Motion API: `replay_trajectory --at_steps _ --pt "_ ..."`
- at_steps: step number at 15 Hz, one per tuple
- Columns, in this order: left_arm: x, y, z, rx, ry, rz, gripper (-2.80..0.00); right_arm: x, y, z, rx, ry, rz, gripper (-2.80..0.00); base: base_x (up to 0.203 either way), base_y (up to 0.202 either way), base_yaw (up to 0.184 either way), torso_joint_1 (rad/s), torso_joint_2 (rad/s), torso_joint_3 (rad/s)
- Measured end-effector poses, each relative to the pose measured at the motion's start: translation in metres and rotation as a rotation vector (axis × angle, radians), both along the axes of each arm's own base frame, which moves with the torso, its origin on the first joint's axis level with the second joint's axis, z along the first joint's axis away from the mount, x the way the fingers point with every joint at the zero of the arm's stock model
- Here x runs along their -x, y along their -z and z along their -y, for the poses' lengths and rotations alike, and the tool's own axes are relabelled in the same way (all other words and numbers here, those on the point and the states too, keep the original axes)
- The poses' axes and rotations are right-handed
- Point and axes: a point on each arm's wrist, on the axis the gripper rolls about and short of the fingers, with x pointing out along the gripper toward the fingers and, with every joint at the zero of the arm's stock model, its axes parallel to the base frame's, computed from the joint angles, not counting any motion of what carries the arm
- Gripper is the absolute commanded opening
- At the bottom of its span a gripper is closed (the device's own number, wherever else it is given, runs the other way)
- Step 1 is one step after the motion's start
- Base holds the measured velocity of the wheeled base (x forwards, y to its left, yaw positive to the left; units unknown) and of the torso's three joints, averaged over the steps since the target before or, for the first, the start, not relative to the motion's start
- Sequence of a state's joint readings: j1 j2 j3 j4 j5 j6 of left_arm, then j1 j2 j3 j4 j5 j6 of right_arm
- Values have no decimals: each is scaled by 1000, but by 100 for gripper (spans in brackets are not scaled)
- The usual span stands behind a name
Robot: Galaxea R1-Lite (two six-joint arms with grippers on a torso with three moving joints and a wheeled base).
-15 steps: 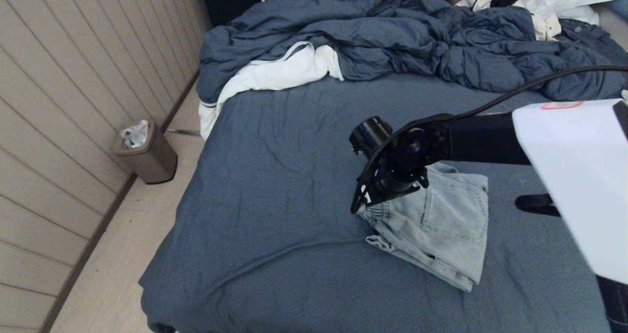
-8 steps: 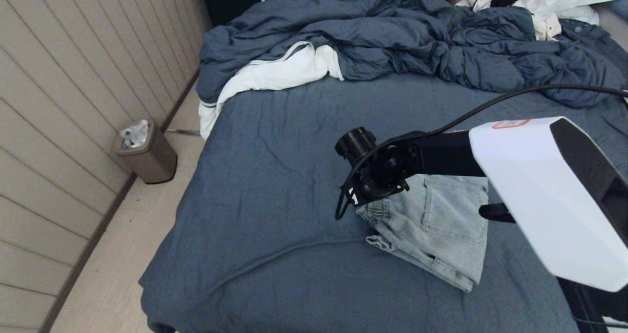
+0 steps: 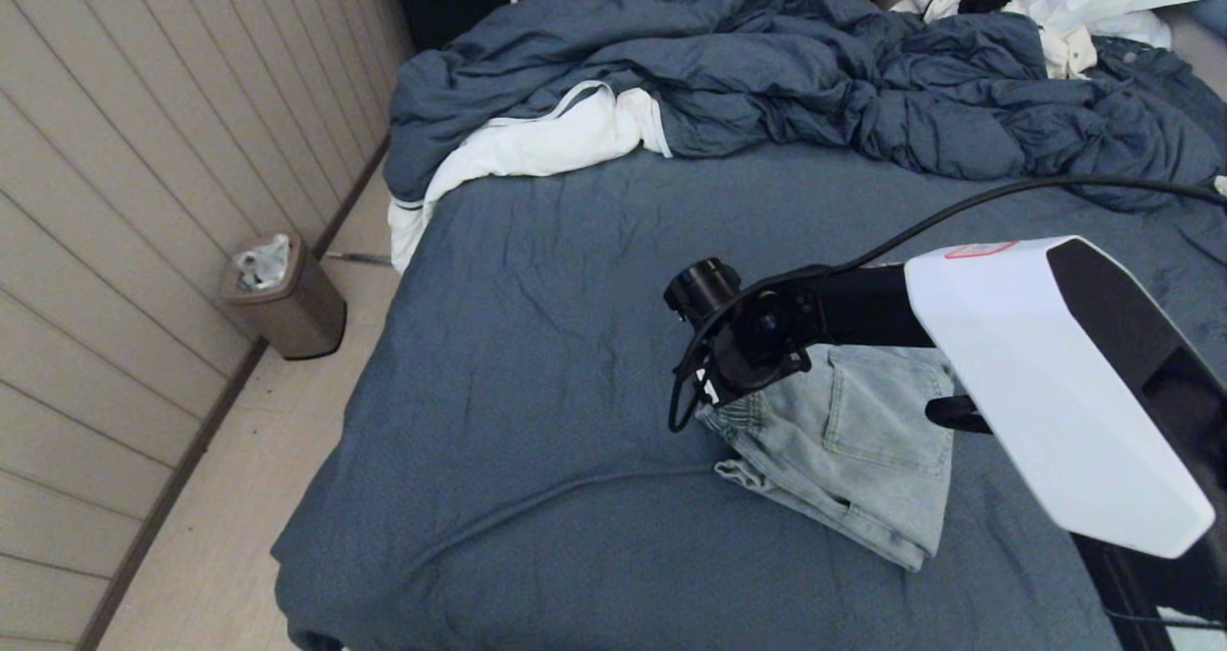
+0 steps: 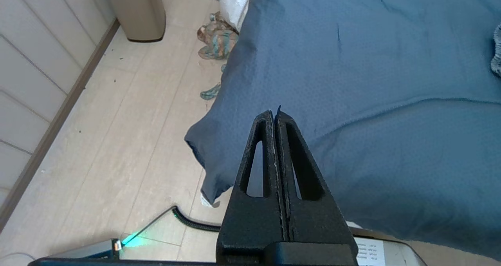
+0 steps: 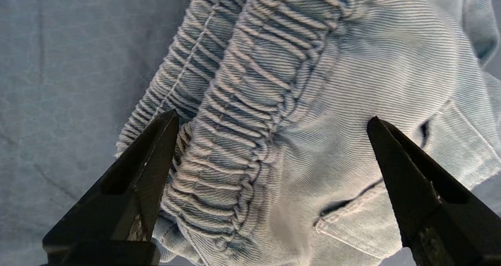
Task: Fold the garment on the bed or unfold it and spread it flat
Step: Unford the blue shorts
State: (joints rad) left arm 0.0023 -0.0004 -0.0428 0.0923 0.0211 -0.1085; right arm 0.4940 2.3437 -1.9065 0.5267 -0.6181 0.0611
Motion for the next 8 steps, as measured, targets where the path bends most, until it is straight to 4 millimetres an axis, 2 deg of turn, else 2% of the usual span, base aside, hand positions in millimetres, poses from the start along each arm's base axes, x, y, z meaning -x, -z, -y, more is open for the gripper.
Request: replay_trajectory --at_steps 3,4,8 --pt "0 0 0 -1 0 0 -280 -4 13 -2 11 -1 -19 0 0 0 0 0 0 0" --pt "0 0 0 0 0 0 -280 -5 16 -3 16 -3 -26 -280 0 0 0 0 0 0" --pt "0 0 0 0 0 -1 -280 -7 26 -3 28 -4 -45 -280 0 0 0 0 0 0"
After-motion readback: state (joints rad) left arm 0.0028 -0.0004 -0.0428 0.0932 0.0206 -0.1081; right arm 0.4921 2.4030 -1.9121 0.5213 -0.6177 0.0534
